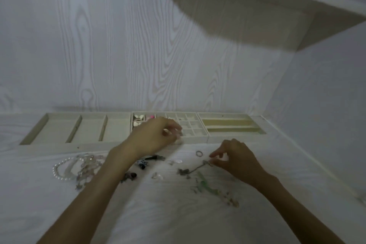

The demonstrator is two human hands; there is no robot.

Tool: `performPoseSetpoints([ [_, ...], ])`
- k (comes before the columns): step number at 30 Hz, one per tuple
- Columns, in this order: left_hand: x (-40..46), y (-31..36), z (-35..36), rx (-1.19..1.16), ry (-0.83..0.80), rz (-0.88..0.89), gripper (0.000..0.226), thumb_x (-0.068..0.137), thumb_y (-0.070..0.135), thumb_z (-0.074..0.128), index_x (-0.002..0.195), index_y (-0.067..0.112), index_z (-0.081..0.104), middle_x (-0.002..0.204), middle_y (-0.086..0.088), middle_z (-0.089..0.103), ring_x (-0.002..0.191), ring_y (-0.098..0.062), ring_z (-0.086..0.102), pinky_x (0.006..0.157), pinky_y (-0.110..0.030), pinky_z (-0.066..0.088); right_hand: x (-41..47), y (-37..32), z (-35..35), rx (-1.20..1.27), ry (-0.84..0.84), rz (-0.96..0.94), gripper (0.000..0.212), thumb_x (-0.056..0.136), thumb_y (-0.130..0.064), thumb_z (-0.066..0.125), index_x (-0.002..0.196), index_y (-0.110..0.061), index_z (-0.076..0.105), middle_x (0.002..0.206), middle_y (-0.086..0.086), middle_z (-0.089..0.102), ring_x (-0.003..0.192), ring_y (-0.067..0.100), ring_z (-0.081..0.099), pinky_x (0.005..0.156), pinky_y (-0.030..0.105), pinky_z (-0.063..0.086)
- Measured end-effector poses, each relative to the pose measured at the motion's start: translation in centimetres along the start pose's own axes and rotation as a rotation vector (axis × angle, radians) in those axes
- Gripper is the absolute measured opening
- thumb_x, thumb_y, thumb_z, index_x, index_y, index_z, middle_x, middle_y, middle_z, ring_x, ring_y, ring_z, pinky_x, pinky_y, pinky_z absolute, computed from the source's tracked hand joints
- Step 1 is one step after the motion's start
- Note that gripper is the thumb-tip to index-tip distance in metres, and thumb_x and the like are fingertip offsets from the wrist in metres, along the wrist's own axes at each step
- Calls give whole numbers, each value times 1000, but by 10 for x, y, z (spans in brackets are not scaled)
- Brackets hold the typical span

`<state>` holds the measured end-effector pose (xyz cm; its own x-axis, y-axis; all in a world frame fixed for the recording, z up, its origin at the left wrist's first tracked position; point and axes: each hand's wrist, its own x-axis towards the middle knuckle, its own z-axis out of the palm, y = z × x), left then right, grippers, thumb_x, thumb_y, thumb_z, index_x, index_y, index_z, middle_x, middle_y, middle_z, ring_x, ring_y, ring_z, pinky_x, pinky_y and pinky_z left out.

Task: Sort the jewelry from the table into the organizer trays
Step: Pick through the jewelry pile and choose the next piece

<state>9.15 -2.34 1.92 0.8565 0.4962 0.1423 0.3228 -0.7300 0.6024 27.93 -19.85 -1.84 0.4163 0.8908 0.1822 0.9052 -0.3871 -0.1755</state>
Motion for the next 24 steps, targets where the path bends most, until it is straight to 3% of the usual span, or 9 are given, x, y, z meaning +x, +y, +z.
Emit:
performPoseSetpoints([
  [3, -8, 11, 30, -35, -109, 15, 22, 91, 27, 59, 112, 30, 67, 109, 11, 67, 87, -2, 61, 83, -32, 55, -8, 0, 11, 46, 70, 43, 19, 84, -41, 66, 97, -30, 74, 90, -5, 66, 86, 14, 52, 76, 29, 41],
  [6, -15, 13, 48, -96, -88, -24, 19, 91, 24, 59, 106, 29, 70, 98, 11, 68, 87, -5, 64, 86, -35, 54, -13, 0, 14, 100, 98, 76, 14, 84, -34, 68, 93, -26, 76, 90, -1, 69, 88, 17, 56, 78, 30, 44],
  [9, -23, 19, 53, -205, -43, -55, 21, 92, 13, 56, 105, 19, 71, 95, 6, 68, 87, -10, 65, 81, -29, 55, -20, -3, 12, 202, 104, 94, 14, 83, -27, 70, 93, -20, 77, 88, 2, 71, 78, 9, 56, 68, 17, 39],
  [11, -28, 26, 51, -311, -49, -85, 22, 95, 12, 52, 108, 16, 68, 102, 0, 70, 82, -8, 66, 62, -14, 51, -24, -9, 4, 535, 157, 166, 12, 84, -21, 69, 93, -16, 76, 81, -3, 71, 65, -3, 57, 61, 6, 38],
  [12, -31, 31, 50, -387, -62, -113, 21, 97, 14, 50, 108, 17, 67, 100, 3, 70, 77, -3, 66, 55, -10, 47, -27, -14, -3, 826, 141, 250, 12, 86, -21, 66, 94, -17, 74, 75, -8, 66, 59, -4, 56, 59, 6, 38],
  [14, -38, 43, 47, -536, -103, -169, 21, 99, 25, 45, 101, 24, 66, 94, 15, 69, 69, 6, 63, 53, -9, 42, -31, -29, -16, 1484, -76, 403, 9, 87, -26, 61, 89, -19, 67, 65, -10, 50, 53, 2, 45, 58, 16, 33],
  [16, -42, 53, 45, -622, -143, -179, 26, 100, 33, 42, 97, 26, 67, 90, 18, 70, 68, 8, 62, 53, -11, 40, -35, -42, -22, 1839, -258, 459, 16, 82, -32, 59, 75, -19, 57, 63, -6, 42, 55, 7, 35, 60, 22, 29],
  [20, -48, 66, 41, -687, -79, -132, 28, 96, 38, 46, 91, 23, 69, 84, 15, 72, 65, 6, 61, 50, -9, 37, -35, -54, -19, 1880, -319, 460, 37, 80, -43, 59, 57, -16, 46, 65, -2, 33, 56, 9, 32, 65, 23, 31],
  [24, -49, 67, 37, -698, 41, -96, 23, 93, 30, 54, 100, 14, 69, 89, 5, 71, 61, 5, 60, 48, -3, 37, -31, -62, -18, 1873, -304, 447, 28, 77, -42, 61, 84, -17, 49, 62, -5, 33, 53, 7, 32, 62, 23, 30],
])
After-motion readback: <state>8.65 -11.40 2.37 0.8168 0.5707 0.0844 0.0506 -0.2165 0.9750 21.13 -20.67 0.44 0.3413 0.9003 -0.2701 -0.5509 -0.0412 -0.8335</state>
